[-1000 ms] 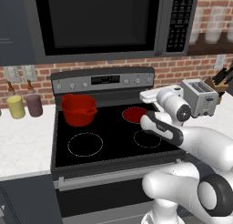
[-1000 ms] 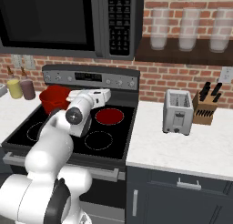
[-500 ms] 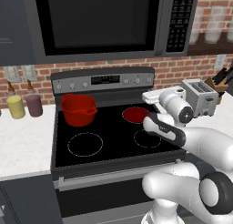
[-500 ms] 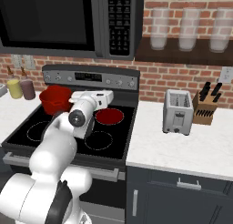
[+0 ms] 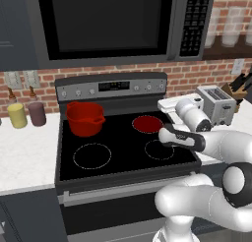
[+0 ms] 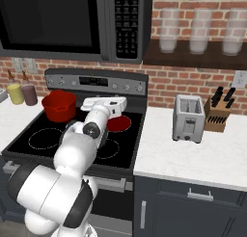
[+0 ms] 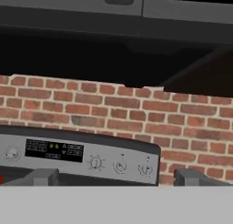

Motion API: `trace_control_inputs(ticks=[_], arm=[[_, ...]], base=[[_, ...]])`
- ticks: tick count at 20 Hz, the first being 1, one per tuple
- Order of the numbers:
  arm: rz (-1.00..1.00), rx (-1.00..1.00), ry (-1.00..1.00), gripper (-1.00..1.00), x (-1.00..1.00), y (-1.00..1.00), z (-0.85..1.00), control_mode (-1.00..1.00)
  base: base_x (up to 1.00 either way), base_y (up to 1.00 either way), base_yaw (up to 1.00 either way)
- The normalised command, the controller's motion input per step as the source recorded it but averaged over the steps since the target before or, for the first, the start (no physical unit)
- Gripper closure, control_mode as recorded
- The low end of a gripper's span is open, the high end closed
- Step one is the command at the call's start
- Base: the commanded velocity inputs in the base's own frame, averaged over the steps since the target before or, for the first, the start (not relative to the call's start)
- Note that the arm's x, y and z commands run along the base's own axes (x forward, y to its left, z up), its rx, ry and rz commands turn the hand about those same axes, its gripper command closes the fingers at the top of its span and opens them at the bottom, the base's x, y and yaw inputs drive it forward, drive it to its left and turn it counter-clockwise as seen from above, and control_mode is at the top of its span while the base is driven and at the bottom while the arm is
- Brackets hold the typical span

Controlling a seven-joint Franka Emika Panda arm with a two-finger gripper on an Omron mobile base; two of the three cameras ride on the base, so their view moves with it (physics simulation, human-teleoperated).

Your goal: Turn off the rear right burner of the stove.

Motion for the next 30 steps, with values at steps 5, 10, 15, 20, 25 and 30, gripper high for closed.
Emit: trace_control_inputs(ticks=[5,10,15,20,25,30], arm=[[0.00,-0.04,-0.14,-1.00,0.18,0.00,-0.08,-1.00],[0.00,-0.07,-0.17,-1.00,0.16,0.00,-0.02,-1.00],[0.00,-0.11,-0.07,-1.00,0.07,0.09,0.00,-1.00],[0.00,-0.19,0.00,-1.00,0.01,0.20,-0.10,-1.00],[0.00,-0.13,0.00,-1.00,0.00,0.25,-0.22,-1.00],[0.00,-0.02,0.00,-1.00,0.01,0.18,-0.23,-1.00]], base=[[0.00,0.00,0.00],[0.00,0.00,0.00],[0.00,0.00,0.00],[0.00,0.00,0.00],[0.00,0.00,0.00],[0.00,0.00,0.00]])
